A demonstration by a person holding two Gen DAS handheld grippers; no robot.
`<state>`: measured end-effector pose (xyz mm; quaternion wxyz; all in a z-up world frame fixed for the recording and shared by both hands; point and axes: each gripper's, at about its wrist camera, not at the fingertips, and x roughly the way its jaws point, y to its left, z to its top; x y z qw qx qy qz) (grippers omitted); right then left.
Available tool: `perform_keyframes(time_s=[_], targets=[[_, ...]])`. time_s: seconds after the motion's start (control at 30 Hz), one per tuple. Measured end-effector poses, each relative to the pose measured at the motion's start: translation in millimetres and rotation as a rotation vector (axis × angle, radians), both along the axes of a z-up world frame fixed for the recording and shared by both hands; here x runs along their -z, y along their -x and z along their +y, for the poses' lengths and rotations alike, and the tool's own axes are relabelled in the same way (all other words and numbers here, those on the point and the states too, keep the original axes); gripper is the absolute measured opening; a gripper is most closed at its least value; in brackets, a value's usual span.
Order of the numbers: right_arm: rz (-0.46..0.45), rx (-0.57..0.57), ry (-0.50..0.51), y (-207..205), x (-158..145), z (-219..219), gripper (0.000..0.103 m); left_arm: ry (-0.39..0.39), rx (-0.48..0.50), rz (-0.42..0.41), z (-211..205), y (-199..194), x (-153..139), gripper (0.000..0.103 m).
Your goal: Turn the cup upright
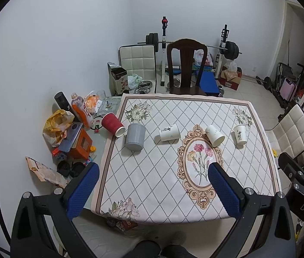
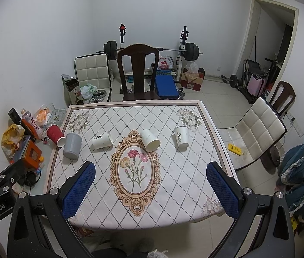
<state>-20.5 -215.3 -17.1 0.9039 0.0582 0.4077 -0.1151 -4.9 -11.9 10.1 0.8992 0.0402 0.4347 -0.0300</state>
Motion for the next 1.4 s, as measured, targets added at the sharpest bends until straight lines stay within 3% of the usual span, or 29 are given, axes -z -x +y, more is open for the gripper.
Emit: perform_keyframes(time_s=[1.4], targets=[[-0.003, -0.006, -0.001, -2.4, -4.3, 0.9, 0.103, 0.002, -0.008, 0.007, 2.4, 0.2, -0.6, 0.103]])
